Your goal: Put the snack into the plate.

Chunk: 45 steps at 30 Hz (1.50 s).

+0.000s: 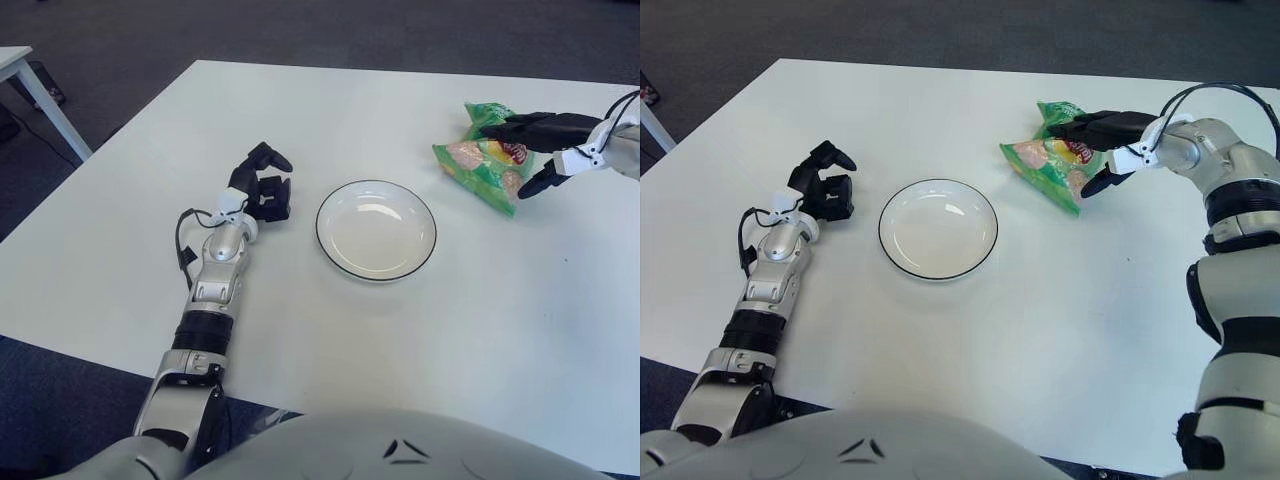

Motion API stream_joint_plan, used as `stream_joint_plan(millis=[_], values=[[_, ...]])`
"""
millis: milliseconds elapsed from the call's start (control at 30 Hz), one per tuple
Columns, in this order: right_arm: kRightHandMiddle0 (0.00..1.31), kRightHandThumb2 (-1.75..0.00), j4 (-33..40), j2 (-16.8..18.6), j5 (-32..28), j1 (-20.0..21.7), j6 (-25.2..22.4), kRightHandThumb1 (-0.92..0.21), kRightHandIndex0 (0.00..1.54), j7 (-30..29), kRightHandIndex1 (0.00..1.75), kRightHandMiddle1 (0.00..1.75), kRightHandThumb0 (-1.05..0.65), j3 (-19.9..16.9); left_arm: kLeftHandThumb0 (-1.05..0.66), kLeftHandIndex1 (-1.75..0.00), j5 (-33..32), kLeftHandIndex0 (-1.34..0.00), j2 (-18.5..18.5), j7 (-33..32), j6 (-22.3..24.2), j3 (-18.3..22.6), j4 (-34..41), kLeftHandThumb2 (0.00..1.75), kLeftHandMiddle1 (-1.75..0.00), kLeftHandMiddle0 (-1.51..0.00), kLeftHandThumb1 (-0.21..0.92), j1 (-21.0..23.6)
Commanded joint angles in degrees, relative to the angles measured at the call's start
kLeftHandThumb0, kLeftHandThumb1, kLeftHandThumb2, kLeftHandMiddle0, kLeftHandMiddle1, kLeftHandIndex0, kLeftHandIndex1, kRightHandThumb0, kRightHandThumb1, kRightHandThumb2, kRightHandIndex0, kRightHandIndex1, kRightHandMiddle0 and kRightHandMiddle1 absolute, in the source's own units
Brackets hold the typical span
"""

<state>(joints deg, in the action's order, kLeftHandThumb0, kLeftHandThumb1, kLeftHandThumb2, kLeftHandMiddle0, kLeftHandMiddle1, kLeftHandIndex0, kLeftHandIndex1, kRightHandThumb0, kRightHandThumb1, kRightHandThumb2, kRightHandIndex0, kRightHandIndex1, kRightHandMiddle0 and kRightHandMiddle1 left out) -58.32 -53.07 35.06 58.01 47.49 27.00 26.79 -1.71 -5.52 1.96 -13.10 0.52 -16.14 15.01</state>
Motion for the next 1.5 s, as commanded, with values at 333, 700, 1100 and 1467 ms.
stream_joint_plan(millis=[333, 700, 1100, 1467], values=[[0.0, -0.58, 22.51, -5.15, -14.18, -7.6, -9.0, -0.92, 0.0, 22.37, 0.0, 0.0, -0.92, -7.18, -0.45, -1.75, -0.65, -0.54, 3.3, 0.47, -2.23, -0.49, -7.4, 1.2, -1.75, -1.23, 0.41, -7.99], [0.0, -0.67, 34.87, -7.49, -16.41, -12.02, -17.87, -0.92, 0.0, 29.09, 0.0, 0.0, -0.92, -11.12, -0.45, -1.75, -0.47, -0.54, 3.39, 0.28, -3.04, -0.35, -7.78, 1.2, -1.75, -1.22, 0.41, -8.0], [0.0, -0.72, 38.19, -8.14, -13.13, -13.26, -18.45, -0.92, 0.0, 26.49, 0.0, 0.0, -0.92, -12.9, -0.45, -1.75, -0.01, -0.54, 3.34, -0.19, -2.47, -0.5, -7.31, 1.2, -1.75, -1.22, 0.41, -8.07], [0.0, -0.46, 27.15, -5.78, -3.23, -16.2, -5.75, -0.91, 0.0, 1.67, 0.0, 0.02, -0.85, -13.85, -0.44, -1.75, -0.34, -0.53, 3.25, 0.2, -2.14, -0.48, -7.26, 1.18, -1.75, -1.22, 0.42, -8.06]])
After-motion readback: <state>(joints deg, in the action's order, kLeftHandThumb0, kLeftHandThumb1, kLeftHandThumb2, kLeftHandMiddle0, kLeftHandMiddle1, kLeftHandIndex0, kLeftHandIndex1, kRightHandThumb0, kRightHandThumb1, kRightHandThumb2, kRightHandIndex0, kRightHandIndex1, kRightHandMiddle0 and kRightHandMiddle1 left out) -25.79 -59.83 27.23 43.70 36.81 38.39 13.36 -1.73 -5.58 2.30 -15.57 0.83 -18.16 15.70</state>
